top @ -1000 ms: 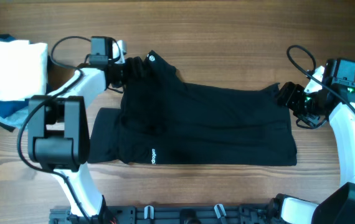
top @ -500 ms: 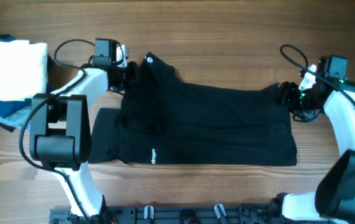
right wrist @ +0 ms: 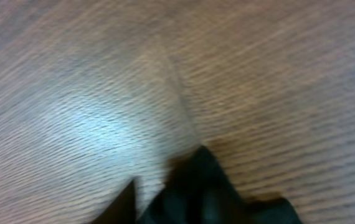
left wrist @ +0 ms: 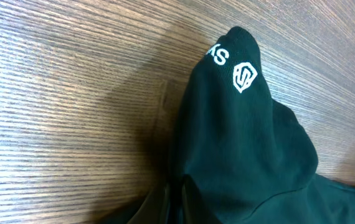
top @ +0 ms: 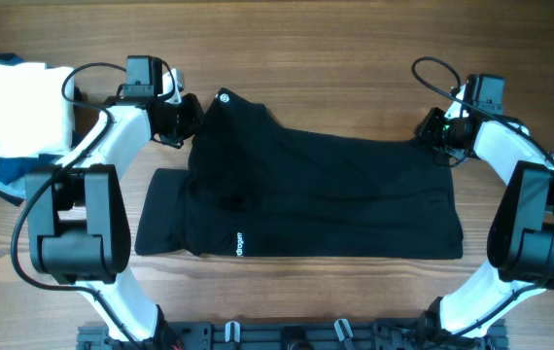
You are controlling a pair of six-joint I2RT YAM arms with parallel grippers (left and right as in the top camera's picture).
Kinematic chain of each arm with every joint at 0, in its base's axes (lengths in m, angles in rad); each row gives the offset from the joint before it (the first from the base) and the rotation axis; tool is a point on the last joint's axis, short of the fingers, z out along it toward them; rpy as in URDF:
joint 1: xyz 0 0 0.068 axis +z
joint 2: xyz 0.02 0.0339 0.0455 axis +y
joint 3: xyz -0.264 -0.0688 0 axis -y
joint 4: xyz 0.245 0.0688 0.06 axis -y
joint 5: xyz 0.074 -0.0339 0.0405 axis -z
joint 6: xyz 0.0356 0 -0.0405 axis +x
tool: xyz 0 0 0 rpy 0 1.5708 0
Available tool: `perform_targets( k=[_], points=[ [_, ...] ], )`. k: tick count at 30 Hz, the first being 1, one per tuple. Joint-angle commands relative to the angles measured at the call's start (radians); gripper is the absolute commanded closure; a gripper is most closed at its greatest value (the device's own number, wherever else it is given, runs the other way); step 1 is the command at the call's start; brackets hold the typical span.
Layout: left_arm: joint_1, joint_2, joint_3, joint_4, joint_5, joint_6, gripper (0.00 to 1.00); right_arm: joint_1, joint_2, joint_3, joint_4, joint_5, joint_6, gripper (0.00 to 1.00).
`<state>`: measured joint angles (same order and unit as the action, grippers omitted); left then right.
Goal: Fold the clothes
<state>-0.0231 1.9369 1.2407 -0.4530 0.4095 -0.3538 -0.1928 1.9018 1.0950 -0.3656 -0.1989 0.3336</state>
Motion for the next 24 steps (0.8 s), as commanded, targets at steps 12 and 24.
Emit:
perform_targets(
  k=[12,24],
  points=[
    [-0.005,0.068,0.001,0.177,0.001,0.003,0.51,0.002,0.002,0.012,-0.017,0.049,0.058,0.96],
    [-0.007,0.057,0.021,0.179,0.032,0.009,0.96,-0.010,-0.035,0.033,-0.087,0.053,0.034,0.96]
  ],
)
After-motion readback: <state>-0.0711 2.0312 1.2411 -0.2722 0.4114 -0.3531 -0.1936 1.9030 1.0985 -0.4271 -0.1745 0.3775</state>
